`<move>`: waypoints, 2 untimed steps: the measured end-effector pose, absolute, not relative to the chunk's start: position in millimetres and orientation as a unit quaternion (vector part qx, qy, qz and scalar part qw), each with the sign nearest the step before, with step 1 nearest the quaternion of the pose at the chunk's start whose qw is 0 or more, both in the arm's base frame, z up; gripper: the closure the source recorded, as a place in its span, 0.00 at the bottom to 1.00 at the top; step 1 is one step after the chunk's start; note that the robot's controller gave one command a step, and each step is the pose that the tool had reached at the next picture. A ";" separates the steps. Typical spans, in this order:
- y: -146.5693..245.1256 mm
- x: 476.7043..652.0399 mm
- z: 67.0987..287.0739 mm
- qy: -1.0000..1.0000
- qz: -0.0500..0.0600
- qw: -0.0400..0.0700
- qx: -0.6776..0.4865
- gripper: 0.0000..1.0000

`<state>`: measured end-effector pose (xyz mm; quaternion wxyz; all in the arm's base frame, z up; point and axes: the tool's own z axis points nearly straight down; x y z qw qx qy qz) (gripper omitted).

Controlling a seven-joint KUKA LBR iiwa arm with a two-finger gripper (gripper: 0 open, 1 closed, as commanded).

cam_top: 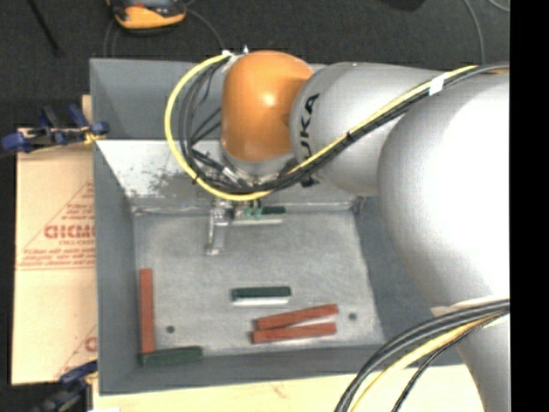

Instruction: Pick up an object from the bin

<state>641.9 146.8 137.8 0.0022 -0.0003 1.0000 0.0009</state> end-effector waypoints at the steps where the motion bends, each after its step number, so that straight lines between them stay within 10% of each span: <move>1: 91.8 602.5 95.5 1.000 0.000 0.004 -0.025 0.00; 2: 60.4 605.1 94.7 0.999 -0.001 -0.002 -0.041 0.00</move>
Offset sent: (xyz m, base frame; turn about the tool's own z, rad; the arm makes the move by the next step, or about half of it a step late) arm -0.0146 -0.0926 -0.0189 -0.1031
